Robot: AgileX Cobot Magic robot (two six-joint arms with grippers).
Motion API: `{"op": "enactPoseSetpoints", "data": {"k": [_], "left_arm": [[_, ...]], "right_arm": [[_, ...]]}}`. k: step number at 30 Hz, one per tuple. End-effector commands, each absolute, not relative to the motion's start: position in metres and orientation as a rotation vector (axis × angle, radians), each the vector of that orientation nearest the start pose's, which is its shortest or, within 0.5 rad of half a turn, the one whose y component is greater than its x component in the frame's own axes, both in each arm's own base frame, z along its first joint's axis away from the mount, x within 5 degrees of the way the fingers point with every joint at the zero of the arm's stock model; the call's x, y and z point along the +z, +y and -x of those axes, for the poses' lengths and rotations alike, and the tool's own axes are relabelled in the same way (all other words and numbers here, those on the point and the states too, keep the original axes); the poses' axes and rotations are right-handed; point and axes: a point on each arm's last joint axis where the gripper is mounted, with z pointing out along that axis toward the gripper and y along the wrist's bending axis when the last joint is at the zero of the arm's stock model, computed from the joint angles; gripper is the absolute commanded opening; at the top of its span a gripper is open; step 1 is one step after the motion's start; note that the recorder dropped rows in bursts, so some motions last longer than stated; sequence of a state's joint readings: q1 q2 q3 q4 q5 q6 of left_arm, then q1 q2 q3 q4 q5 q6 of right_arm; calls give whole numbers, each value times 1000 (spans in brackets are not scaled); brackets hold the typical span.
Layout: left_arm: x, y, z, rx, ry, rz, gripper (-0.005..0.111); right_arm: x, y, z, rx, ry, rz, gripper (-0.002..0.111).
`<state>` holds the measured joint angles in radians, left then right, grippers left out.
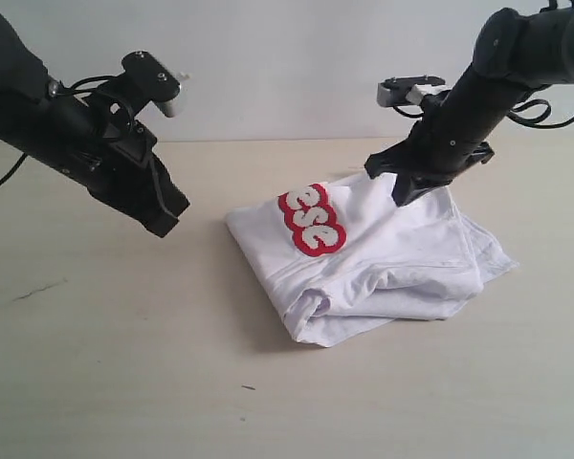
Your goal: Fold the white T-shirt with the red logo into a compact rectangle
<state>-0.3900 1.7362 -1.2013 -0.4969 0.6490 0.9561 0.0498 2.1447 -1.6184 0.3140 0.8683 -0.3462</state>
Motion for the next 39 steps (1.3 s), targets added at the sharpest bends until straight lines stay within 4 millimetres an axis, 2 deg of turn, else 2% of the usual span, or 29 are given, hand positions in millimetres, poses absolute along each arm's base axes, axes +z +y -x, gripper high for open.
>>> {"op": "enactPoseSetpoints", "data": {"k": [1, 4, 6, 11, 14, 23, 26, 29, 34, 37, 39], "left_arm": [[235, -162, -327, -323, 2244, -1222, 0], [237, -162, -326, -329, 2248, -1216, 0], [240, -161, -324, -332, 2247, -1208, 0], [253, -160, -320, -334, 2224, -1177, 0], [259, -159, -319, -327, 2207, -1156, 0], [262, -158, -318, -336, 2217, -1130, 0], [265, -154, -318, -330, 2217, -1114, 0], [274, -144, -319, -325, 2222, -1043, 0], [286, -123, -316, -303, 2213, -903, 0], [284, -111, -315, -260, 2199, -835, 0], [282, -106, -314, -240, 2193, -805, 0]], "right_arm": [[139, 72, -420, 441, 2972, 491, 0], [114, 90, -408, 419, 3029, 570, 0], [104, 96, -406, 398, 3046, 591, 0], [99, 103, -404, 371, 3085, 528, 0], [99, 116, -399, 388, 3098, 563, 0], [97, 189, -381, 429, 2980, 746, 0], [91, 208, -379, 474, 2939, 699, 0], [94, 225, -383, 590, 2838, 569, 0], [108, 247, -391, 690, 2683, 537, 0], [123, 252, -397, 701, 2644, 578, 0], [139, 247, -403, 662, 2606, 614, 0]]}}
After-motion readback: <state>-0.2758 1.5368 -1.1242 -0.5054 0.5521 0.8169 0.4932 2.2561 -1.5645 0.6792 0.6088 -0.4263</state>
